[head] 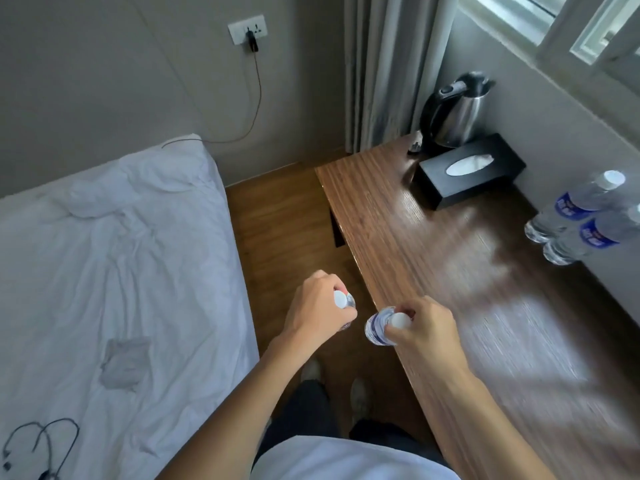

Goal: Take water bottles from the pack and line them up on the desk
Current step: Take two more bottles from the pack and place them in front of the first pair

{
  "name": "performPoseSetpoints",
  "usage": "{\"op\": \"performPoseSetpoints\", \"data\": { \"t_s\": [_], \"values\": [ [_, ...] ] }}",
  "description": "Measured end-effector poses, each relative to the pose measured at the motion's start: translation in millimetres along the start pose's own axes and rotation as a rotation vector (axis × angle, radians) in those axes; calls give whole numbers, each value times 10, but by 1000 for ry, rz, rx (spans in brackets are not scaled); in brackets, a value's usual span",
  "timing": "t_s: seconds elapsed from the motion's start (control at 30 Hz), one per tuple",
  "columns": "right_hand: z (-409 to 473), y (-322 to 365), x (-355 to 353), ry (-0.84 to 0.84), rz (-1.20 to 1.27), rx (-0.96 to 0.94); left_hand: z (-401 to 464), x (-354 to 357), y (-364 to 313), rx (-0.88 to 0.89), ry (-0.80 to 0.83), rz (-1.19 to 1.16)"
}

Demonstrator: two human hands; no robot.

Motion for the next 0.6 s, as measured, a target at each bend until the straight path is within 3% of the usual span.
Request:
{"op": "performPoseSetpoints", "data": {
  "t_s": [0.23, 0.6],
  "values": [
    [415, -69, -109, -48, 30, 156, 656, -83, -448, 177, 114, 46],
    [640, -119, -316, -324, 128, 515, 1283, 175, -1209, 543, 348, 225]
  ]
}}
Point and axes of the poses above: each hand's wrist, its own z-axis towards the middle knuckle, its own x-axis out of the palm, y = z × x, the point moved 4 cm from there along z, towards the middle knuckle, and after that the axes turned 8 degrees about -x, right-handed, at the moved point
